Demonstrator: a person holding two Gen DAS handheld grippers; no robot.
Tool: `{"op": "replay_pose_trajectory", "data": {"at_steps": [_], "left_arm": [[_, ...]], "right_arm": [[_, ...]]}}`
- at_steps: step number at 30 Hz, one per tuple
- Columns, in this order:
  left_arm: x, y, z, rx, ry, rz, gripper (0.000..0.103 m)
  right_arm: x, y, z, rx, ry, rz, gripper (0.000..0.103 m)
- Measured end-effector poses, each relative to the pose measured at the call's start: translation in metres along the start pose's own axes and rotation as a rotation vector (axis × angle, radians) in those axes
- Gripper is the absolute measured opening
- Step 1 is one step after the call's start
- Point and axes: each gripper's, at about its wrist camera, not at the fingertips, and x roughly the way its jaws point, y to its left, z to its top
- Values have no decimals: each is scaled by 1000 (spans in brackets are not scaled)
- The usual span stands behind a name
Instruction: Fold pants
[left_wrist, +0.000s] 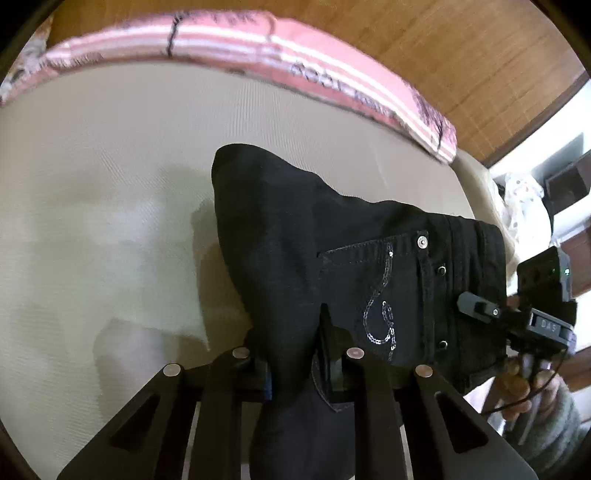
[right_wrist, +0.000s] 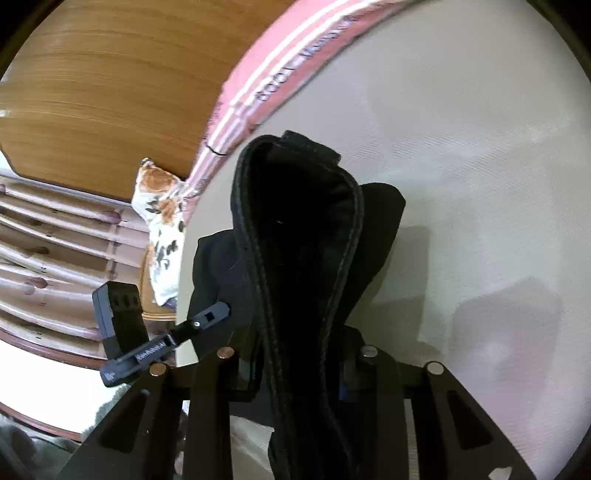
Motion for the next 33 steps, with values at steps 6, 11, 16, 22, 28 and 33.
{"op": "replay_pose_trajectory", "data": {"at_steps": [6,11,16,22,28,33], "left_arm": [[-33,47,35,-32,-49,73,18],[-37,89,70,-48,-60,146,18],[-29,120,98,-53,-57,189,18],[-7,136,120,-42,-33,199,19],[13,135,113,83,-54,268,35],[16,143,102,88,-108,322,60]], "right_arm": [[50,48,35,-50,24,32,28],[106,76,66,-73,63,45,28],[150,91,93,-89,80,31,28],[179,96,119,-113,87,-10,28],[198,85,121,-211,84,-109,34],[202,79,117,-257,56,-141,41]]}}
